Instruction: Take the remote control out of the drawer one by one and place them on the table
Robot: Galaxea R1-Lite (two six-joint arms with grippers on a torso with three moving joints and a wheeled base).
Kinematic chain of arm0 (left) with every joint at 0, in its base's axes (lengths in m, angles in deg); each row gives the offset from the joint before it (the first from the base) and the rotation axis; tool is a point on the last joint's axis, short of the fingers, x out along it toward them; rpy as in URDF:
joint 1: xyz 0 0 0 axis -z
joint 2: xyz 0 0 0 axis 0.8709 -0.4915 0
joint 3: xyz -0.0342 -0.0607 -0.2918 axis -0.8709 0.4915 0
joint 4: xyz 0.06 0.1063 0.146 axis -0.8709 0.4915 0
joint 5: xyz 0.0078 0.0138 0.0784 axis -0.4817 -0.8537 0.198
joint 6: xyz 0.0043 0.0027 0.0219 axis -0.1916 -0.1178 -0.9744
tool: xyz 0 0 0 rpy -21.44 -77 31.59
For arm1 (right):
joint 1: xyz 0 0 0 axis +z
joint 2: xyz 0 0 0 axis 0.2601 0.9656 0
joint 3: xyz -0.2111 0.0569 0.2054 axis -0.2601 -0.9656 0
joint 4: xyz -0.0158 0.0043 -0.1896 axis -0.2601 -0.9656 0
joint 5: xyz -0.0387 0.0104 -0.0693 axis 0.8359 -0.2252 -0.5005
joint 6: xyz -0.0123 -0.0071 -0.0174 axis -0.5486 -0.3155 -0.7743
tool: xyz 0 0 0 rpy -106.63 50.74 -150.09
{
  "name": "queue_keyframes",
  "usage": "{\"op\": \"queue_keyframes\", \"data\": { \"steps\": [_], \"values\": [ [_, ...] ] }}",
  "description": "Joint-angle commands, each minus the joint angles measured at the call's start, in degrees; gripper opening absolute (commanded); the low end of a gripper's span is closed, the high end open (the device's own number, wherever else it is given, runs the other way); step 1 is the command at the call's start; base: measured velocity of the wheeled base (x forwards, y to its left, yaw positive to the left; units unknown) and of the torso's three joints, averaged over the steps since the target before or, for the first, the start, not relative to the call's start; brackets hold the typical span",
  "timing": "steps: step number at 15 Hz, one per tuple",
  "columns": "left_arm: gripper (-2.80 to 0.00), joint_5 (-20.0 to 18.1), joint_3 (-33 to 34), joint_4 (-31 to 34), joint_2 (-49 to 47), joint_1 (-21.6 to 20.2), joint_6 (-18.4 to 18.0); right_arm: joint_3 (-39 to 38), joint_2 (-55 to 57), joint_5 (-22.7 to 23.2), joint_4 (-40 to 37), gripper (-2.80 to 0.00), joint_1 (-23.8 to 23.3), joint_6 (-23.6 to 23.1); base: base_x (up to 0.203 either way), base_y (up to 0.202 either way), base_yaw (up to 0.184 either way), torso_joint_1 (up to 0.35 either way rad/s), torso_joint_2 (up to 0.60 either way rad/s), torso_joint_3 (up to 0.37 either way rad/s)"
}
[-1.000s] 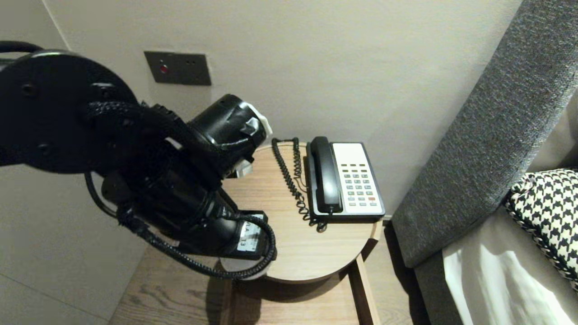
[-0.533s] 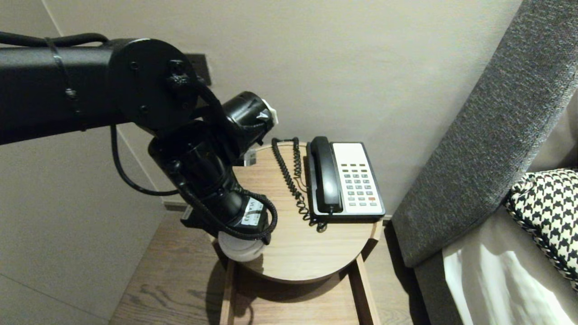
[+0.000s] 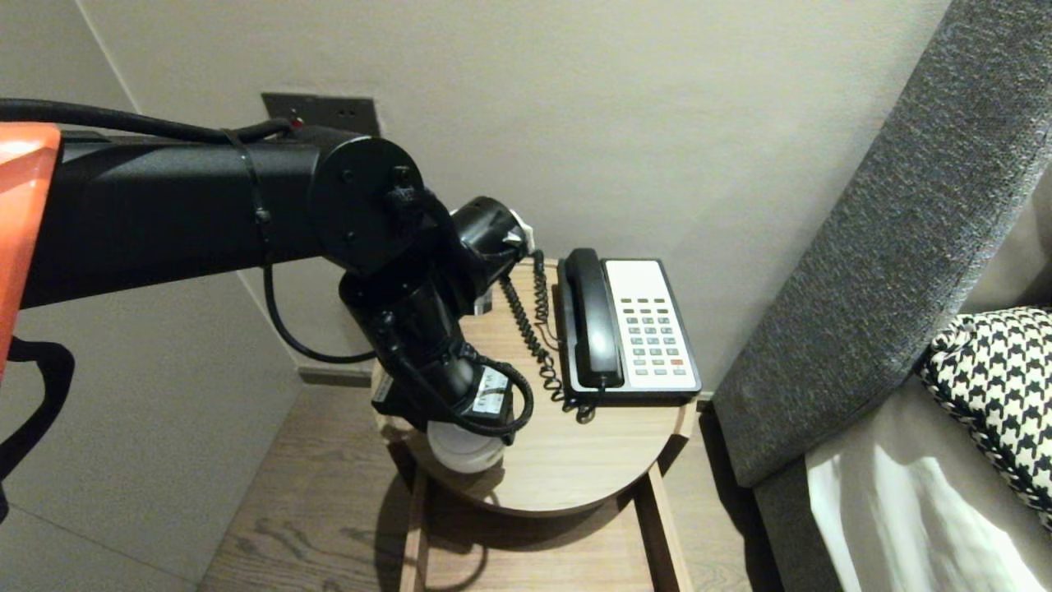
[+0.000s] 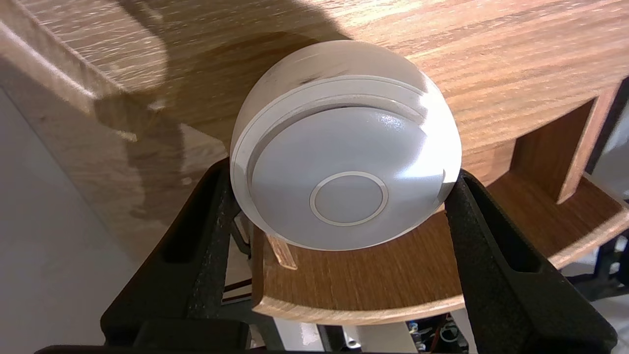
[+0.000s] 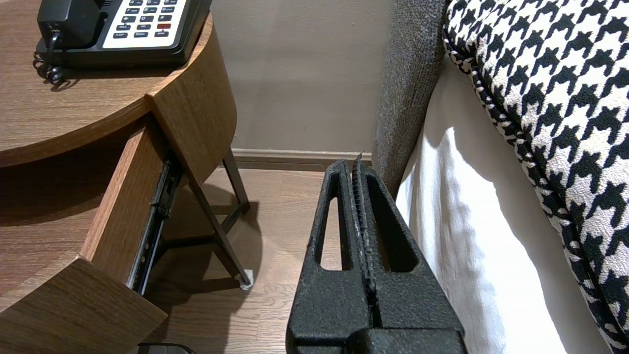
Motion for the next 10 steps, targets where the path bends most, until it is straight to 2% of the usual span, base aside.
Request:
{"op": "queue_keyframes", "data": {
  "steps": [1, 10],
  "values": [
    [-2.8, -0.1, 0.0, 0.3, -1.0, 0.1, 0.2, -2.3, 0.1, 0.0, 0.1, -2.8, 0.0, 0.0, 0.0, 0.0, 0.0, 0.0, 0.0, 0.0],
    [-2.8, -0.2, 0.0, 0.3, -1.8, 0.6, 0.2, -2.3, 0.1, 0.0, 0.1, -2.8, 0.1, 0.0, 0.0, 0.0, 0.0, 0.0, 0.0, 0.0]
  ]
}}
